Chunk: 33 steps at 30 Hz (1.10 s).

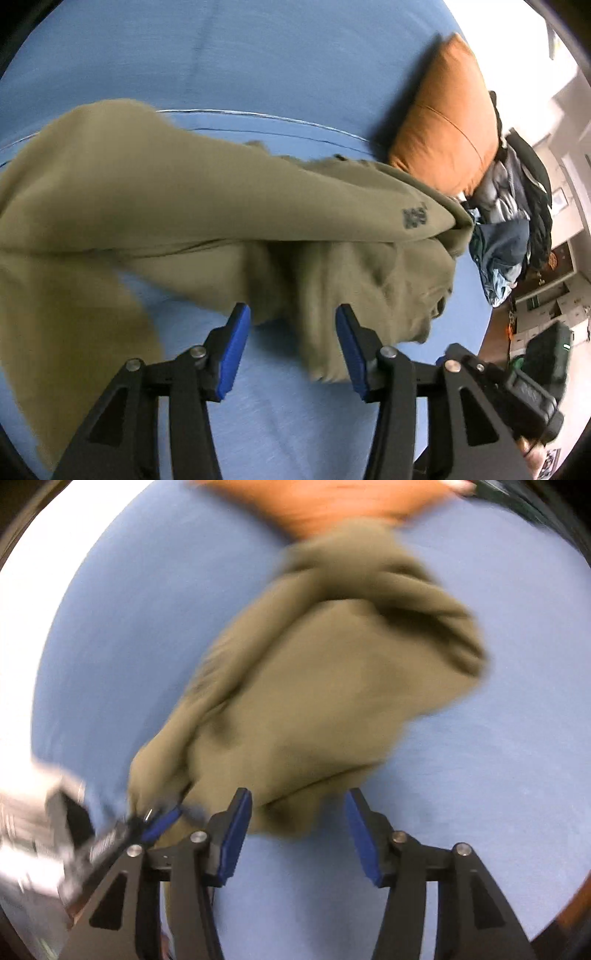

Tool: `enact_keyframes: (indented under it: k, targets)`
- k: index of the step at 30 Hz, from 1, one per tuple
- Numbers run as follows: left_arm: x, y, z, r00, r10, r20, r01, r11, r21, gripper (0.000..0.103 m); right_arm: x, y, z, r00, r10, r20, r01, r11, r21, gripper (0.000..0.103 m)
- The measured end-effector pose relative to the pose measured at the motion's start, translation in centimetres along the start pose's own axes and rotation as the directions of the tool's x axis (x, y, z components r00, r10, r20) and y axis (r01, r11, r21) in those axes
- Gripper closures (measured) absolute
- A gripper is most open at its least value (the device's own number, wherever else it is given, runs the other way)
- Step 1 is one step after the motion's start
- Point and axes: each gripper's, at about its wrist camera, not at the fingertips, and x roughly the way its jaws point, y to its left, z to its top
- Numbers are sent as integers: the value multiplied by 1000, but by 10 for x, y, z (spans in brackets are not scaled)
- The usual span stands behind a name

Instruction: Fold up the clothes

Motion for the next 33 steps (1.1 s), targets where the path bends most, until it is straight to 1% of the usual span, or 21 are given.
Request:
enact_keyframes:
  k: [3,6,7,8,9,10,13,15,16,18,19,22,24,26,27,28,30,31,33]
  targets:
    - [20,-15,3,1000,3,1,-3,1000,-4,56,9,-43,12,999,22,-41,-14,983,180,49]
    - [34,-25,3,998,56,15,-57,998,27,56,19,-64,14,996,48,-73,-24,954,300,49]
    - [37,-27,3,997,71,24,-72,997,39,59,22,-68,15,995,56,-81,-26,945,326,49]
    - [36,-28,2,997,64,31,-65,997,49,66,24,-71,15,994,62,-87,-28,936,350,49]
    - [34,-29,0,998,57,39,-59,997,59,91,25,-73,16,994,67,-87,-30,929,368,49]
    - [31,-30,-1,998,49,48,-52,996,67,91,25,-75,17,994,70,-84,-33,922,385,49]
    - [4,-29,-1,994,12,107,-18,998,62,93,22,-79,23,995,77,-55,-47,904,424,49]
    - [-26,-26,-4,988,-27,153,20,999,45,94,16,-78,28,997,79,-25,-60,895,441,49]
    - [-42,-24,-7,983,-47,176,41,999,36,94,13,-79,32,997,79,-8,-67,891,449,49]
    - [-81,-16,-19,972,-56,230,52,998,21,94,1,-83,42,997,75,25,-78,885,459,49]
    - [-100,-12,-25,965,-59,257,59,998,8,94,-8,-84,36,996,73,43,-84,882,463,49]
    - [-146,14,-44,942,-44,332,85,990,-112,94,-25,-85,49,993,66,97,-105,868,485,49]
    - [-138,22,-58,960,2,279,40,989,-144,94,-46,-96,51,989,71,129,-127,856,501,49]
    - [-129,30,-72,973,46,224,-7,985,-174,93,-61,-96,45,987,61,150,-129,856,502,49]
    - [-125,34,-79,978,68,196,-30,982,-187,92,-58,-95,43,987,58,150,-127,858,498,49]
    - [-121,37,-87,982,89,167,-55,978,-200,88,-53,-93,44,988,56,147,-123,862,492,49]
    - [-113,45,-99,985,131,112,-104,969,-224,87,-27,-86,51,991,56,119,-106,879,465,49]
    - [-110,50,-94,983,155,101,-128,964,-234,82,-30,-88,49,993,59,101,-98,890,446,49]
    - [-107,59,-85,977,198,82,-172,953,-250,81,-31,-81,38,997,63,50,-78,911,404,49]
